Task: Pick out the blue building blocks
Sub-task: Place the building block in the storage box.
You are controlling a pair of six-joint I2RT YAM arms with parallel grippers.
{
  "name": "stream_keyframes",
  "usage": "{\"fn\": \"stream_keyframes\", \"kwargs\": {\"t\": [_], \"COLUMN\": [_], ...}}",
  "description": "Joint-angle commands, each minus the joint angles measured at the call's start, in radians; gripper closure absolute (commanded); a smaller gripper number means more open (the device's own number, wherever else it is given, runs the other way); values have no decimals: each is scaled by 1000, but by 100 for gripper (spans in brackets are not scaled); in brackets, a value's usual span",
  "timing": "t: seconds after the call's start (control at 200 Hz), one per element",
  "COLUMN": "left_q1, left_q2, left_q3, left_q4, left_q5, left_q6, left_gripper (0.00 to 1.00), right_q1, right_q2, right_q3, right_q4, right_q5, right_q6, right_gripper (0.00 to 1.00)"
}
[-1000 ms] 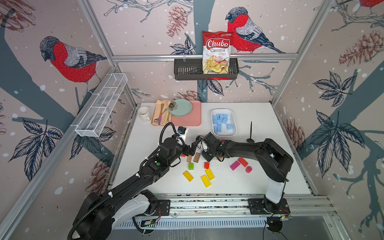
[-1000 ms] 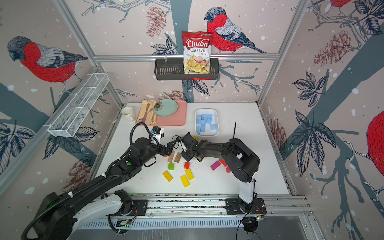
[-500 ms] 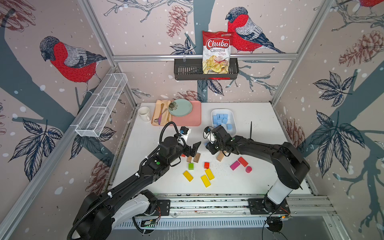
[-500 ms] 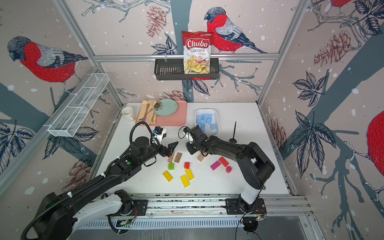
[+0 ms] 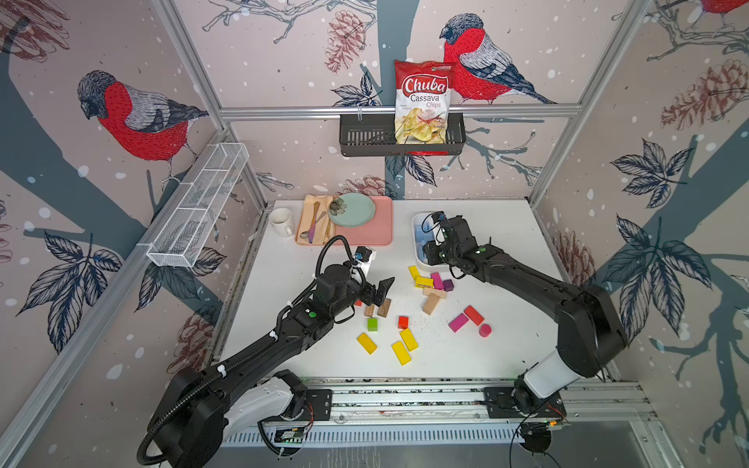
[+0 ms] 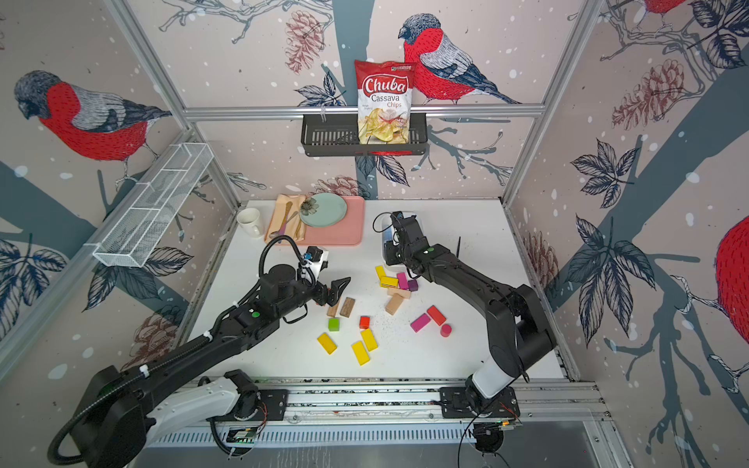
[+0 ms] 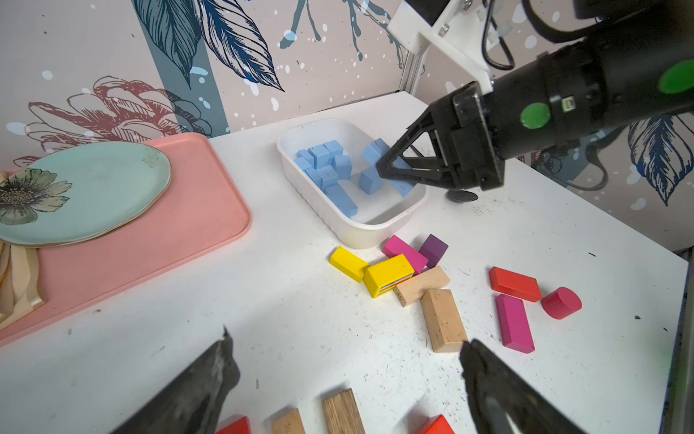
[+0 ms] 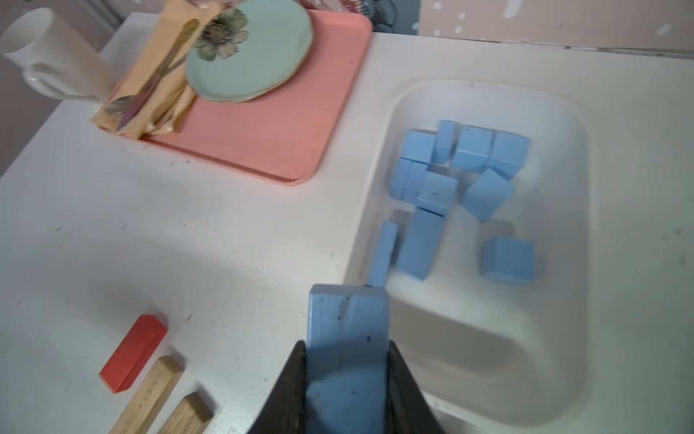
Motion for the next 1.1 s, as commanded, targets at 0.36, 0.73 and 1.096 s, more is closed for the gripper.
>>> {"fn": "stream_keyframes", "kwargs": {"t": [0.36,0.73,1.096], "left_q1": [2,2,2], "left_q2": [16,30,43], "left_q3": [7,6,15], "left_q4": [53,59,58], "left_q5": [12,13,16], "left_q6": [1,1,7], "left_gripper": [4,4,4], "right_q1": [-107,-143,-154], "right_q2": [241,358,415], "right_q3": [147,225,252], "right_q4": [-68,-65,-73], "right_q5": [37,-7,-20], "right_q6": [75,82,99], "right_gripper": [92,87,70]}}
